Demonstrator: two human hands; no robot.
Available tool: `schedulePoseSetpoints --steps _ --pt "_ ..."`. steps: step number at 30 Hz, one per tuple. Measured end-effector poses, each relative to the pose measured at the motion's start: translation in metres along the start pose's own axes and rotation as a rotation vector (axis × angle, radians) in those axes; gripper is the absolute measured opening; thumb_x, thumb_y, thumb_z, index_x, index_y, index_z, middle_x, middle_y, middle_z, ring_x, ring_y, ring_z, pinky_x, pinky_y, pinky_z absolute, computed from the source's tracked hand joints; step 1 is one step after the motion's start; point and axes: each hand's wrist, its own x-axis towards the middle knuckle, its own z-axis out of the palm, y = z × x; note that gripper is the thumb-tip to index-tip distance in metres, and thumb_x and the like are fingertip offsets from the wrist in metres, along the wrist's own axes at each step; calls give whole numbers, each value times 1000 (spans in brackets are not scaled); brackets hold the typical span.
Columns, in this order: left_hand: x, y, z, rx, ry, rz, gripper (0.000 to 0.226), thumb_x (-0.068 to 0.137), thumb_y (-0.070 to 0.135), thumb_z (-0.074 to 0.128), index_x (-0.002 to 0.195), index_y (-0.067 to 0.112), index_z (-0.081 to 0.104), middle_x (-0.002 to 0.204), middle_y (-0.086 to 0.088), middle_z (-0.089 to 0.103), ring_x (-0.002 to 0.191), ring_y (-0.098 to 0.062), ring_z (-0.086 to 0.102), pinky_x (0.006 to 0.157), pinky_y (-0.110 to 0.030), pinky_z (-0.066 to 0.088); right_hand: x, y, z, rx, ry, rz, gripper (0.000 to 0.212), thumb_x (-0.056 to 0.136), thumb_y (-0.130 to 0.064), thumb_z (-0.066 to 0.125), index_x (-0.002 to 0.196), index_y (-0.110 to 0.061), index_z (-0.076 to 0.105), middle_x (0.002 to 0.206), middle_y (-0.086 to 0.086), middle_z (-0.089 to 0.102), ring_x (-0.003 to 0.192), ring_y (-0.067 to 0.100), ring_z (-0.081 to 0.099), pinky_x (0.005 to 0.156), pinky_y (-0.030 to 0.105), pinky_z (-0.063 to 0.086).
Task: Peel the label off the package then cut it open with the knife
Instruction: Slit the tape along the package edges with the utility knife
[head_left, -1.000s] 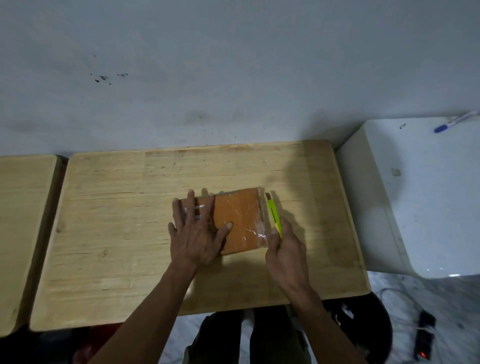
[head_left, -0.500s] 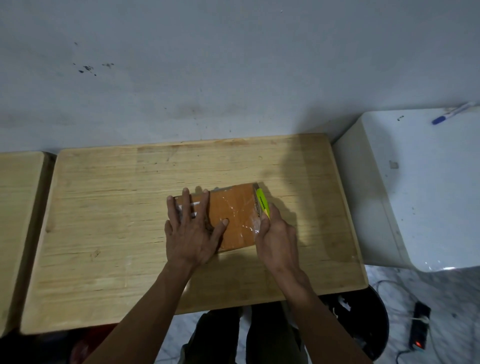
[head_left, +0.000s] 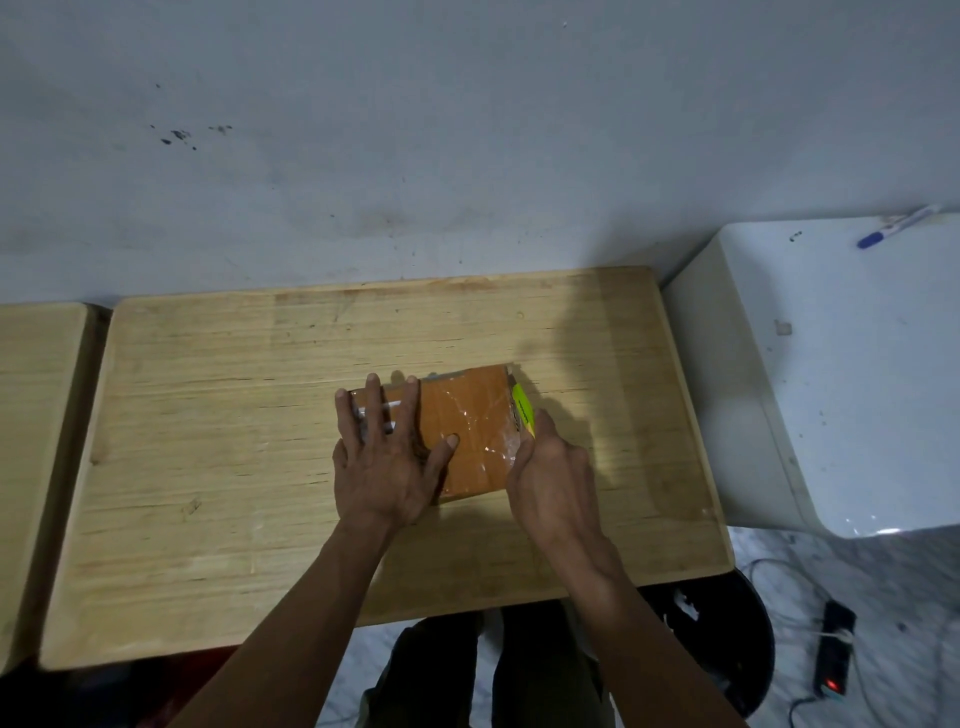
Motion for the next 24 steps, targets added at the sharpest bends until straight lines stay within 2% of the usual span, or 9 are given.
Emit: schedulePoseSetpoints --steps 3,9,13,17,24 --pt "0 0 1 -5 13 2 88 86 80 32 157 42 -3 168 -1 -14 150 -33 -26 114 -64 26 -9 1 -3 -9 -19 5 41 99 -16 43 140 -10 41 88 14 71 74 30 70 63 38 59" --pt "0 0 0 -7 31 -2 88 85 81 33 157 41 3 167 -1 -8 151 -34 -22 111 -63 31 -20 4 -9 -61 -54 34 41 97 -12 45 138 -10 43 94 13 71 85 31 69 67 33 51" --pt "0 1 0 -6 32 -8 87 85 81 32 156 42 2 167 0 -9 151 -33 -23 112 -63 30 -36 9 -11 -81 -67 33 44 99 -14 43 143 -13 39 92 10 71 81 26 70 67 33 55" --pt "0 1 1 -14 39 -9 86 85 81 35 155 43 3 166 1 -6 151 -33 -21 110 -63 33 -42 14 -12 -69 -73 51 40 100 -16 41 140 -13 42 89 10 70 80 27 69 64 31 50" --pt "1 1 -1 -17 33 5 86 85 79 38 155 42 4 165 2 -5 151 -34 -20 109 -65 34 -54 19 -12 -34 -89 53 42 101 -20 39 142 -14 40 82 9 69 72 24 68 65 36 57"
